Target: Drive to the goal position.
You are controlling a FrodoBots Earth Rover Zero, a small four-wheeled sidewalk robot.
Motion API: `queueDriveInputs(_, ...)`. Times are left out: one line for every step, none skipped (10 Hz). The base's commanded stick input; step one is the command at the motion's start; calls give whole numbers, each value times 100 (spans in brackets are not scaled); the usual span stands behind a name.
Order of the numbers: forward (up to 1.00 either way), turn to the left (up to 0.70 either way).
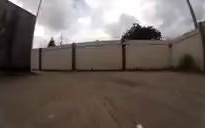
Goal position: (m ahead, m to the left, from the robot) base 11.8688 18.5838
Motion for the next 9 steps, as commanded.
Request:
queueDriveInputs(30,0)
queueDriveInputs(30,0)
queueDriveInputs(30,0)
queueDriveInputs(30,0)
queueDriveInputs(30,0)
queueDriveInputs(30,0)
queueDriveInputs(30,0)
queueDriveInputs(30,0)
queueDriveInputs(30,0)
